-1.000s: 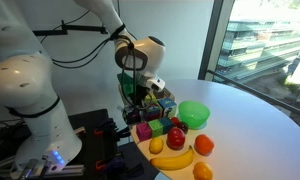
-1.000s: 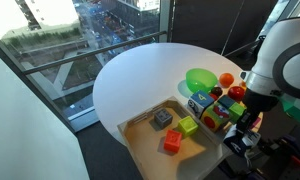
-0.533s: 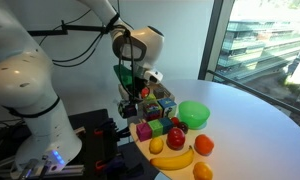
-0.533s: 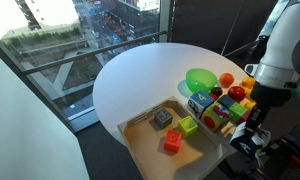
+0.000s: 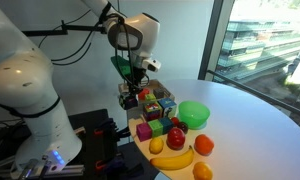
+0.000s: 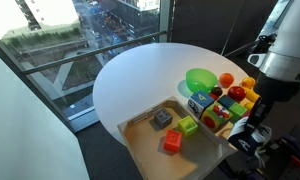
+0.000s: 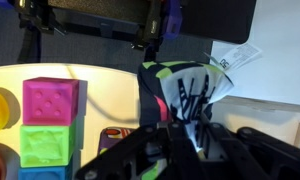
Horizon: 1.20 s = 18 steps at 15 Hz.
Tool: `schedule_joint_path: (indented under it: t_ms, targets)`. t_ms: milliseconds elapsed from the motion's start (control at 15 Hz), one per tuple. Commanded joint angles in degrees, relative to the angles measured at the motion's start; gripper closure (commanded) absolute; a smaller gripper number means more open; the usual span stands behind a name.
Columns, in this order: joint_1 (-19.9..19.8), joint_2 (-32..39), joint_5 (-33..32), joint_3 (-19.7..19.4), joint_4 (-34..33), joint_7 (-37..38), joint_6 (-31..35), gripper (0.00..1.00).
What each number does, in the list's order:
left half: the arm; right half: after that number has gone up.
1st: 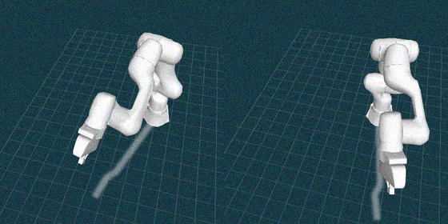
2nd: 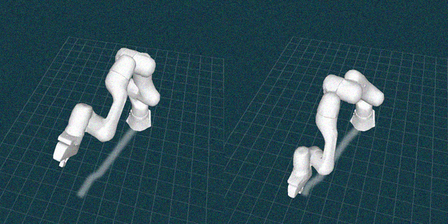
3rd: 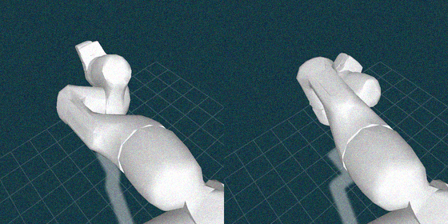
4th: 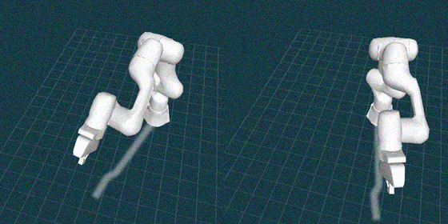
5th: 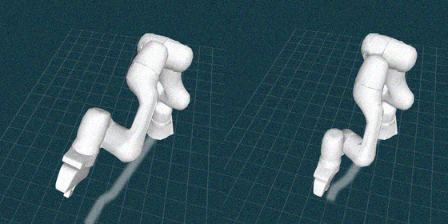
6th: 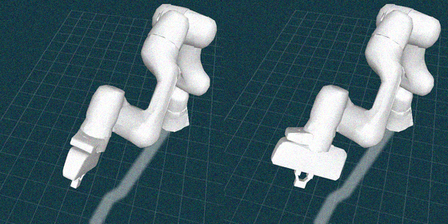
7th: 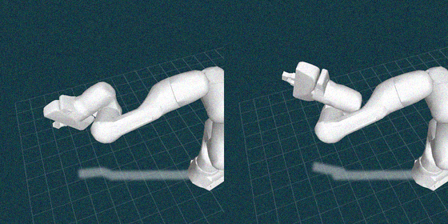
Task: Pick up the block with a zebra image and put it in the wooden tray
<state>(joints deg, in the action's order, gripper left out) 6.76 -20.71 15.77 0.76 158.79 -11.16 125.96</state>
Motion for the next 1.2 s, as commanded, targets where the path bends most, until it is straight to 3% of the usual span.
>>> schedule_joint_path:
  t_ms: [0, 600, 667, 800, 1133]
  targets:
    - [1.98, -0.34, 1.92, 1.61, -0.81, 2.51, 0.75, 0.93]
    - [4.83, 5.01, 1.76, 5.74, -5.10, 9.39, 9.84, 0.91]
    - [4.70, 5.69, 1.42, 6.11, -5.54, 10.25, 10.53, 0.58]
    - [4.41, 6.65, 0.83, 6.56, -5.98, 11.40, 11.52, 0.56]
    - [3.46, 8.02, -0.62, 6.74, -6.21, 14.00, 12.22, 0.17]
